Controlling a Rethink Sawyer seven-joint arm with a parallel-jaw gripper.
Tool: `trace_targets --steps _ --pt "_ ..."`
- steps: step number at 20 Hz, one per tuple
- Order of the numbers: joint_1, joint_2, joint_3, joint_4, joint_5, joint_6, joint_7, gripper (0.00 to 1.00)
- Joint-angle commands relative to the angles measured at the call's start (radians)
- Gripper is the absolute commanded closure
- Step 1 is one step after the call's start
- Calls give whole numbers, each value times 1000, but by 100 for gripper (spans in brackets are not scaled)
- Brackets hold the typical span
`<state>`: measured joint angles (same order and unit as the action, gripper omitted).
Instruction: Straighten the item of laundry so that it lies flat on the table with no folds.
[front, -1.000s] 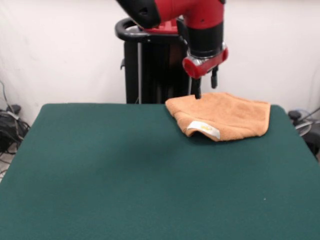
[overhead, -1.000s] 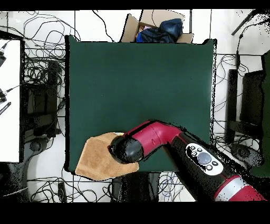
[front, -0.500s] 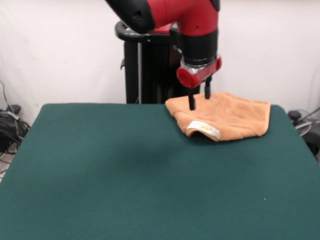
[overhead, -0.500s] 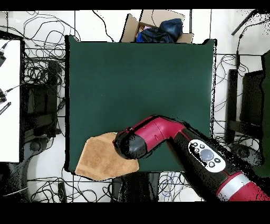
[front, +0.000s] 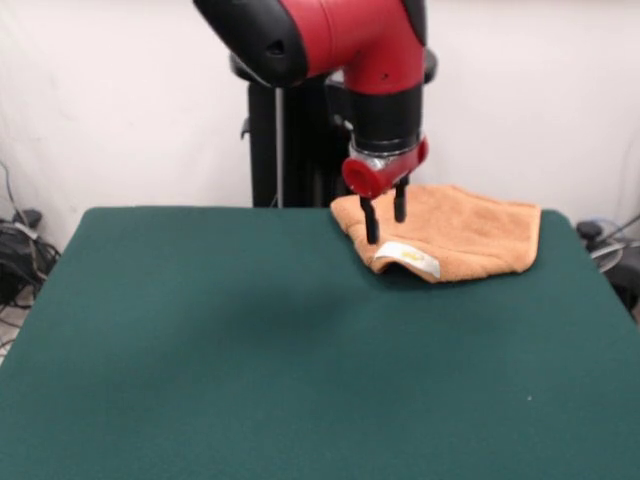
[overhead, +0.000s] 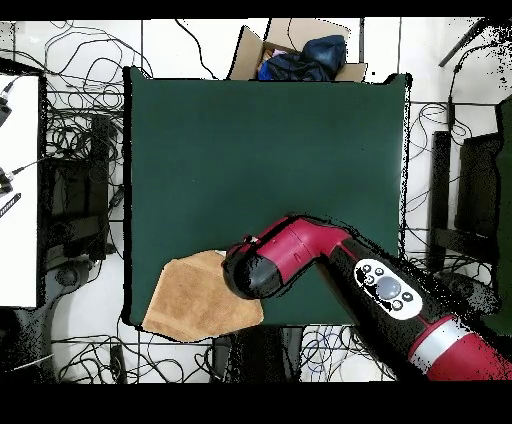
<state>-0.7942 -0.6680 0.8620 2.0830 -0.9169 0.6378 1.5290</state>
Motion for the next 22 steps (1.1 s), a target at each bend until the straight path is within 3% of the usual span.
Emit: trace_targets --steps 1,9,13,22 --pt "35 119 -24 -83 -147 -140 -87 0" --pt "70 203 -56 -78 -208 -208 -45 0" --pt "69 223 -65 -110 -210 -188 -77 0" --pt "121 146 -126 -124 -164 -16 -90 0"
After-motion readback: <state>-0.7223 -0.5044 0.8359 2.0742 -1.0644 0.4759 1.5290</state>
